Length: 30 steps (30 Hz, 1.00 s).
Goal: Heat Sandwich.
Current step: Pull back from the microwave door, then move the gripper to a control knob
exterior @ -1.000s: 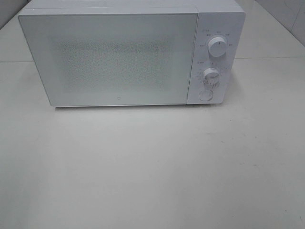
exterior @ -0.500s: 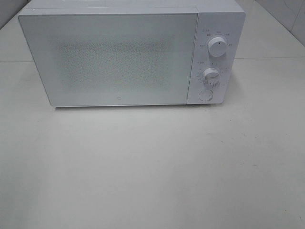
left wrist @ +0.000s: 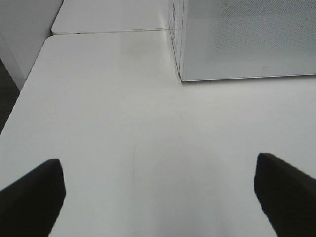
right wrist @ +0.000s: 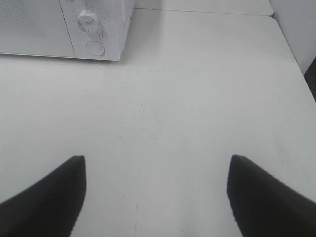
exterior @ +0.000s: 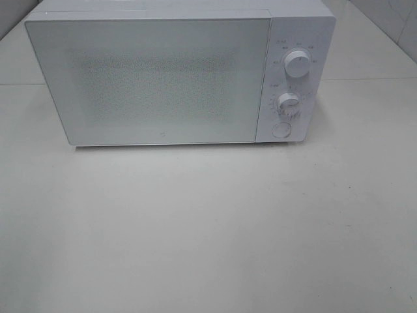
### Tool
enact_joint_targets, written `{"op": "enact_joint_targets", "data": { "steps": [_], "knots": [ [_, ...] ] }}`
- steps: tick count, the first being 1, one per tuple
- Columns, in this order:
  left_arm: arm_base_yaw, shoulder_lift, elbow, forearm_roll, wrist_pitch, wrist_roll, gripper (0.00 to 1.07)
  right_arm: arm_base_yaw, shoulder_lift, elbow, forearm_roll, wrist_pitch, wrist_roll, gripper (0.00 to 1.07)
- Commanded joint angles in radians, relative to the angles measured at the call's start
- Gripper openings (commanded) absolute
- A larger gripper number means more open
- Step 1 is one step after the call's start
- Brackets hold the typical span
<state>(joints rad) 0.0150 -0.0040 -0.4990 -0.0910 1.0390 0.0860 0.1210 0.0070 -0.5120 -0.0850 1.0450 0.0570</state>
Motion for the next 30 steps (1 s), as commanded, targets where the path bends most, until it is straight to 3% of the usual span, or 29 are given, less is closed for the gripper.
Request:
{"op": "enact_joint_targets", "data": {
  "steps": [1,30],
  "knots": [
    [0.002,-0.027,0.003,-0.003,-0.003,0.002,0.98,-0.006,0.047,-0.026,0.018,-0.034,-0.005,0.76],
    [0.002,-0.027,0.003,-0.003,-0.003,0.002,0.98,-0.006,0.547,-0.036,0.009,-0.537,-0.005,0.76]
  ]
}}
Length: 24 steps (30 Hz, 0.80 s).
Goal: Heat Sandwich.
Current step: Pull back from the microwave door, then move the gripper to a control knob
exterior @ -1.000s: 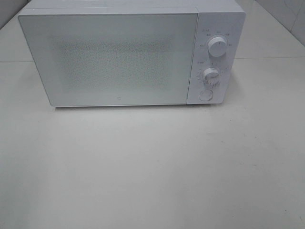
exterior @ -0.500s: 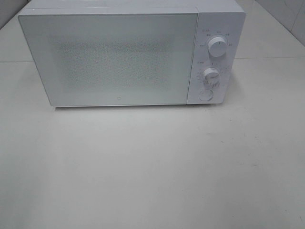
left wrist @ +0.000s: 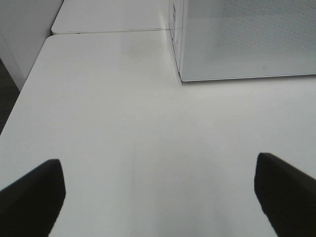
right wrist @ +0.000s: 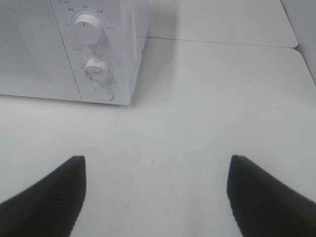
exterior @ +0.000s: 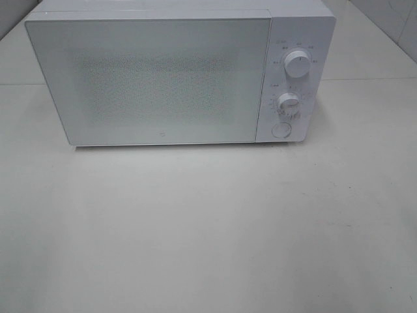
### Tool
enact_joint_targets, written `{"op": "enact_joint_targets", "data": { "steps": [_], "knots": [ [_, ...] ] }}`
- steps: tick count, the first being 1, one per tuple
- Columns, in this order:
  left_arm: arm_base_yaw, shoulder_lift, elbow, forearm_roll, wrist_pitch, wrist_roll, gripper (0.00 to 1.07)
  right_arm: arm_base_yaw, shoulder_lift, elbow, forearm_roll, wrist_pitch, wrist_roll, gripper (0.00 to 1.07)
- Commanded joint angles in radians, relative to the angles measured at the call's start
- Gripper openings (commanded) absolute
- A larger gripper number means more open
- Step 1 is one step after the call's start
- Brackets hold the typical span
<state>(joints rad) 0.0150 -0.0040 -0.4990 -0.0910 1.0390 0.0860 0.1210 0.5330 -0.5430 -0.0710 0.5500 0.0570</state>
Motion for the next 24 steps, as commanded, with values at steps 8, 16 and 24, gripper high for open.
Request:
{"op": "enact_joint_targets", "data": {
  "steps": [8,16,24],
  "knots": [
    [0.002,-0.027,0.003,-0.003,-0.003,0.002,0.98,-0.006,0.157,-0.005,-0.005,-0.21,-0.005,0.76],
    [0.002,-0.027,0.003,-0.003,-0.003,0.002,0.98,-0.006,0.283,-0.005,-0.004,-0.398,-0.005,0.76],
    [0.002,-0.027,0.003,-0.003,-0.003,0.002,0.98,-0.006,0.439,-0.004,-0.005,-0.631,-0.008,0.76]
  ]
}}
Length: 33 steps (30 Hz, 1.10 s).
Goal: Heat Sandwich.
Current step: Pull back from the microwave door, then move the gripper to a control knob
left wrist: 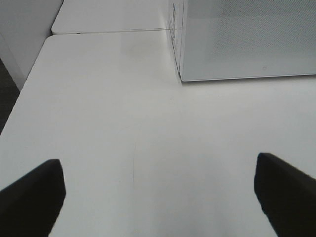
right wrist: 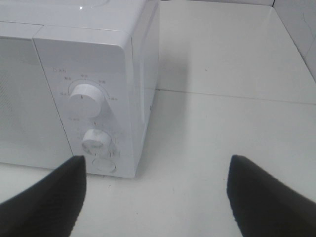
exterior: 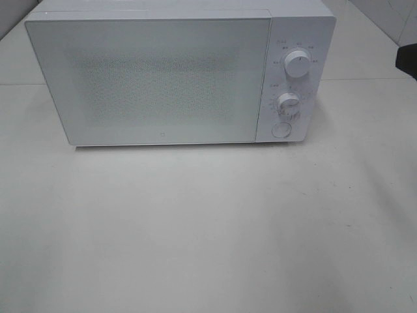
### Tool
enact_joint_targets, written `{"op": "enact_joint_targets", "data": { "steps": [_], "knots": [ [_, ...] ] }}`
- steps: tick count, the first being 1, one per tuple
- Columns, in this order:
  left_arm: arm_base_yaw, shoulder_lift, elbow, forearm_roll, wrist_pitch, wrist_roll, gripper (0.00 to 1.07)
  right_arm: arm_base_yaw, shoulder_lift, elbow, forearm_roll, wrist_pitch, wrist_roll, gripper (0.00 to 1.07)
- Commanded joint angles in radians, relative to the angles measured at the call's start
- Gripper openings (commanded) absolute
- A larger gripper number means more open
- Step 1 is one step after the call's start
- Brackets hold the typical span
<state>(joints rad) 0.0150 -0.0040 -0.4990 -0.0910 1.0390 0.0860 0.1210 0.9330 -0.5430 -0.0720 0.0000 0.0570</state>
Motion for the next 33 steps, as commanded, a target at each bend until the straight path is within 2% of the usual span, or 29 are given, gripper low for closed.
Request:
{"op": "enact_joint_targets", "data": {
  "steps": [1,7,9,15,18,19,23,24,26,29,33],
  "knots": [
    [0.002,-0.027,0.003,-0.003,-0.003,0.002,0.98,-0.006,0.039,-0.004,-0.004,-0.081,-0.008,0.76],
    [0.002,-0.027,0.003,-0.003,-0.003,0.002,0.98,-0.006,0.136,0.016,0.002,-0.244,-0.036,0.76],
    [0.002,-0.027,0.003,-0.003,-0.003,0.002,0.98,-0.005,0.18,0.058,0.034,-0.374,-0.057,0.76],
    [0.002,-0.027,0.003,-0.003,-0.003,0.002,0.98,0.014,0.233,0.121,0.166,-0.518,-0.162,0.76],
    [0.002,-0.027,0.003,-0.003,-0.003,0.002,0.98,0.088,0.269,0.164,0.273,-0.637,-0.267,0.76],
    [0.002,-0.027,0.003,-0.003,-0.003,0.002,0.98,0.088,0.269,0.164,0.273,-0.637,-0.267,0.76],
    [0.002,-0.027,0.003,-0.003,-0.003,0.002,0.98,0.203,0.314,0.206,0.425,-0.763,-0.342,0.76],
    [0.002,-0.027,0.003,-0.003,-0.003,0.002,0.98,0.203,0.314,0.206,0.425,-0.763,-0.342,0.76],
    [0.002,-0.027,0.003,-0.003,-0.003,0.002,0.98,0.268,0.334,0.222,0.49,-0.833,-0.369,0.76],
    [0.002,-0.027,0.003,-0.003,-0.003,0.002,0.98,0.31,0.351,0.228,0.531,-0.875,-0.378,0.76],
    [0.002,-0.027,0.003,-0.003,-0.003,0.002,0.98,0.414,0.415,0.244,0.635,-0.993,-0.381,0.76]
  ]
}}
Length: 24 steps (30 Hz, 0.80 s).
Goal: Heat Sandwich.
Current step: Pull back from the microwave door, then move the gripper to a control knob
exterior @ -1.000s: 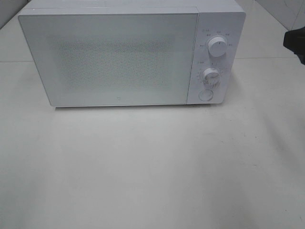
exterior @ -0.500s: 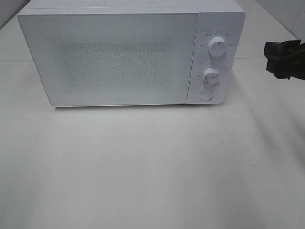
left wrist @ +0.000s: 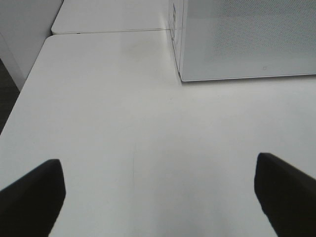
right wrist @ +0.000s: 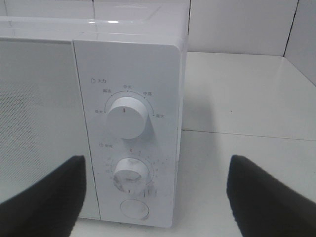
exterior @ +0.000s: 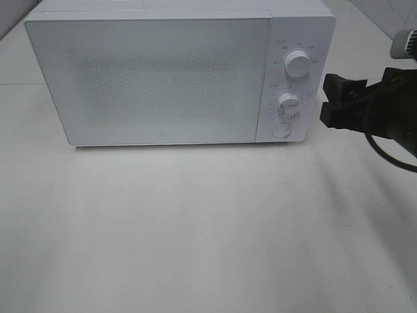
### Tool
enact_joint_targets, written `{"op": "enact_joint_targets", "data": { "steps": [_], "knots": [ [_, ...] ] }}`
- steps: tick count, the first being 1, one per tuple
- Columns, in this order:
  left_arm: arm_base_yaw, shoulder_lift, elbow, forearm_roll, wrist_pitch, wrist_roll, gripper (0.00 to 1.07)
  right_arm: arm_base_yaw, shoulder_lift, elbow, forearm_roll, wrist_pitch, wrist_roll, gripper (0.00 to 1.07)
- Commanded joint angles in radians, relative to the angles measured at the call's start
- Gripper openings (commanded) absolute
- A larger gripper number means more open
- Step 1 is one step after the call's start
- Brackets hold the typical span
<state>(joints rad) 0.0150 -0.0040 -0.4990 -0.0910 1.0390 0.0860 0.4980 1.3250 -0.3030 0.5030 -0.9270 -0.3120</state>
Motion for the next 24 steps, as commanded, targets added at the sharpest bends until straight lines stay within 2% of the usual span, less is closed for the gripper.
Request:
{"op": "enact_joint_targets", "data": {
  "steps": [1,14,24],
  "knots": [
    [0.002,-0.027,0.003,-0.003,-0.003,0.002,0.98,0.037,0.023,0.004,0.06,-0.066,-0.012,0.76],
    [0.002,-0.027,0.003,-0.003,-0.003,0.002,0.98,0.204,0.213,0.004,0.215,-0.25,-0.045,0.76],
    [0.002,-0.027,0.003,-0.003,-0.003,0.002,0.98,0.237,0.273,0.004,0.244,-0.264,-0.041,0.76]
  ]
}}
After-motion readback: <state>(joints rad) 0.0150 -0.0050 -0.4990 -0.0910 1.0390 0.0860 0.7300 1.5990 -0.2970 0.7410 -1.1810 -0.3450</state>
